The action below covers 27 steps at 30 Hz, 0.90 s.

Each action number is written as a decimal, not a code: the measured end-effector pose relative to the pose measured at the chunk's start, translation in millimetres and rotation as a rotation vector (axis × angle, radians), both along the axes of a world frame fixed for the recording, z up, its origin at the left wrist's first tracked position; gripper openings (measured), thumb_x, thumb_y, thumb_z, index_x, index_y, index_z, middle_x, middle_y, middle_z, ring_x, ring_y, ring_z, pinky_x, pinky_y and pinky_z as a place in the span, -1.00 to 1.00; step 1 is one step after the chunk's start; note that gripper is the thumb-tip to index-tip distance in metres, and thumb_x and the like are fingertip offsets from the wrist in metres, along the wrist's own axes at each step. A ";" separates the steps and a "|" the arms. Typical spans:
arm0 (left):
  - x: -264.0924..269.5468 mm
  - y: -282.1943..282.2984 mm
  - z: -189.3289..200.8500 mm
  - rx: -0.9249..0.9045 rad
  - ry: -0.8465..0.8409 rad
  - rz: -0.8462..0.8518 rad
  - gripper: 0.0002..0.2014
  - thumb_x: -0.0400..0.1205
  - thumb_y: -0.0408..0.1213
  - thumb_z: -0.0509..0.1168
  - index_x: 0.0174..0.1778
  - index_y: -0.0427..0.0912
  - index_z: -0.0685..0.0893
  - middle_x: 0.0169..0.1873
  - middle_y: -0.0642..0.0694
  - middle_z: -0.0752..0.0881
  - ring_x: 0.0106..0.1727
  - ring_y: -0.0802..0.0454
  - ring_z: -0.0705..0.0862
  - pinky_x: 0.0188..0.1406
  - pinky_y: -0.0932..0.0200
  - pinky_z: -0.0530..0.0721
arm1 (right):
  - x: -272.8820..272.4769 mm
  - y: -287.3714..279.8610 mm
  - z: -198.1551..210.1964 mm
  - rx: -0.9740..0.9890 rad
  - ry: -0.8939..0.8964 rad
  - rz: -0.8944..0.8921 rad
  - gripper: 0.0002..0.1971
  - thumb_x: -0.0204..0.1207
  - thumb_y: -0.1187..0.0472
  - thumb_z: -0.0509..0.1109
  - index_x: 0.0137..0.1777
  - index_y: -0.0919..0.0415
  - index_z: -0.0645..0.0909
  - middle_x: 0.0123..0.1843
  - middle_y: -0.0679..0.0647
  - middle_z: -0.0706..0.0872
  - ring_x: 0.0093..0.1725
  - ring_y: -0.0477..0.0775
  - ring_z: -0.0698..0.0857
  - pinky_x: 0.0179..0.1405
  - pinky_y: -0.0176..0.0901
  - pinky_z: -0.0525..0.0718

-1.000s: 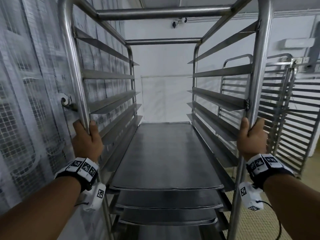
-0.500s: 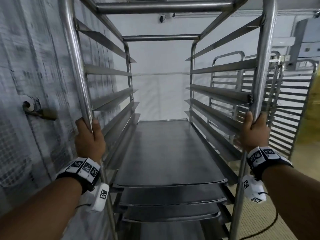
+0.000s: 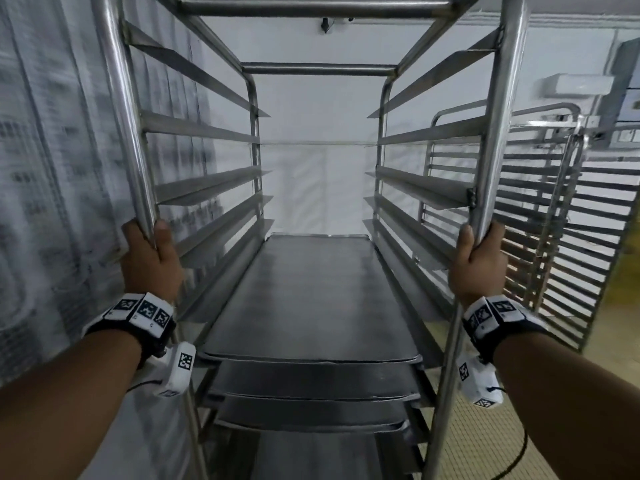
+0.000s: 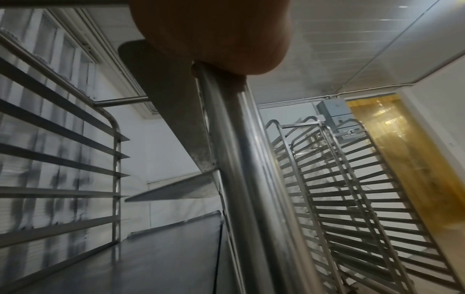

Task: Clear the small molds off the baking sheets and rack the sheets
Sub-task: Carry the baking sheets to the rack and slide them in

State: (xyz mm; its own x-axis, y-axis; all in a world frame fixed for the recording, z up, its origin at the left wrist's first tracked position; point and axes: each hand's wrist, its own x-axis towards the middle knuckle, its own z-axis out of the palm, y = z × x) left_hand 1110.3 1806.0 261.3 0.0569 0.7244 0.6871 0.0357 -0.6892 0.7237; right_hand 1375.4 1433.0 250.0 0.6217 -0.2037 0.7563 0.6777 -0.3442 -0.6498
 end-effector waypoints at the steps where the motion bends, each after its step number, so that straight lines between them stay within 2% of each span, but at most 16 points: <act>1: 7.2 1.4 0.4 0.000 0.000 0.009 -0.51 0.81 0.10 0.00 0.37 -0.29 0.38 -0.16 -0.32 0.67 -0.30 -0.21 0.59 -0.29 -0.05 0.51 | 11.5 2.0 -1.3 -0.017 -0.004 -0.007 -0.55 0.68 -0.33 0.05 0.22 0.06 0.34 -0.10 0.25 0.68 -0.20 0.31 0.68 -0.21 0.19 0.67; 4: 30.0 6.7 1.7 -0.005 -0.016 0.040 -0.49 0.81 0.10 -0.01 0.40 -0.30 0.38 -0.20 -0.30 0.64 -0.29 -0.26 0.61 -0.31 -0.06 0.51 | 38.5 6.7 -1.4 -0.060 0.033 -0.022 -0.51 0.62 -0.44 -0.01 0.19 -0.04 0.31 -0.12 0.24 0.69 -0.20 0.34 0.71 -0.20 0.33 0.73; 7: 54.3 6.7 0.5 -0.039 -0.010 0.049 -0.48 0.82 0.10 -0.02 0.43 -0.30 0.37 -0.18 -0.25 0.60 -0.28 -0.16 0.52 -0.29 -0.02 0.42 | 59.1 10.9 0.7 -0.063 0.039 -0.021 -0.48 0.58 -0.47 -0.06 0.13 -0.03 0.29 -0.21 0.27 0.69 -0.27 0.37 0.70 -0.24 0.35 0.73; 13: 97.8 11.3 0.8 -0.047 -0.003 0.047 -0.53 0.83 0.03 0.00 0.50 -0.27 0.36 -0.14 -0.22 0.57 -0.26 -0.11 0.48 -0.27 -0.03 0.39 | 99.6 25.8 3.8 -0.072 0.080 -0.039 -0.43 0.56 -0.48 -0.09 0.15 0.03 0.27 -0.26 0.31 0.68 -0.29 0.41 0.70 -0.22 0.33 0.72; 16: 122.1 27.7 -0.3 -0.031 -0.016 0.034 -0.52 0.83 0.04 0.01 0.48 -0.28 0.36 -0.15 -0.36 0.64 -0.28 -0.24 0.55 -0.30 -0.04 0.39 | 121.8 37.0 5.4 -0.069 0.109 -0.026 -0.54 0.63 -0.39 0.01 0.12 0.01 0.28 -0.27 0.31 0.69 -0.32 0.39 0.70 -0.25 0.30 0.72; 19: 145.1 47.2 -3.2 -0.001 -0.001 0.016 -0.49 0.82 0.05 0.02 0.50 -0.30 0.34 0.00 -0.53 0.71 -0.14 -0.48 0.68 -0.24 -0.04 0.44 | 145.1 50.3 4.9 -0.087 0.135 -0.011 -0.61 0.66 -0.33 0.06 0.10 0.00 0.27 -0.25 0.31 0.70 -0.32 0.39 0.70 -0.27 0.32 0.72; 21: 162.8 57.3 -3.6 -0.011 0.009 0.004 -0.50 0.82 0.04 0.03 0.51 -0.29 0.34 0.06 -0.53 0.71 -0.07 -0.50 0.69 -0.19 -0.04 0.46 | 163.9 57.4 5.7 -0.086 0.141 -0.001 -0.62 0.67 -0.29 0.10 0.08 0.05 0.28 -0.27 0.31 0.68 -0.32 0.39 0.69 -0.29 0.25 0.70; 24: 187.3 71.2 -3.0 -0.037 0.016 0.008 -0.52 0.82 0.05 0.03 0.48 -0.27 0.36 0.03 -0.53 0.71 -0.07 -0.50 0.69 -0.21 -0.03 0.45 | 191.4 70.0 12.5 -0.059 0.115 0.011 -0.71 0.66 -0.13 0.19 -0.01 0.09 0.33 -0.24 0.30 0.65 -0.26 0.36 0.64 -0.27 0.04 0.55; 27: 210.1 87.7 -3.2 -0.030 0.034 0.008 -0.52 0.82 0.03 0.03 0.48 -0.29 0.38 0.02 -0.54 0.71 -0.08 -0.51 0.70 -0.23 -0.03 0.45 | 217.8 89.0 11.8 -0.017 0.087 -0.026 -0.74 0.63 -0.20 0.16 -0.07 -0.06 0.26 -0.17 0.32 0.65 -0.23 0.36 0.63 -0.24 0.06 0.56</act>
State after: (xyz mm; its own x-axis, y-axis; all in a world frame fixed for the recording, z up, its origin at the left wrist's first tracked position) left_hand 1320.5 1893.7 258.1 0.0740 0.7448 0.6632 0.0660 -0.6672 0.7420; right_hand 1593.3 1522.0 261.8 0.6800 -0.2083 0.7030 0.6096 -0.3722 -0.6999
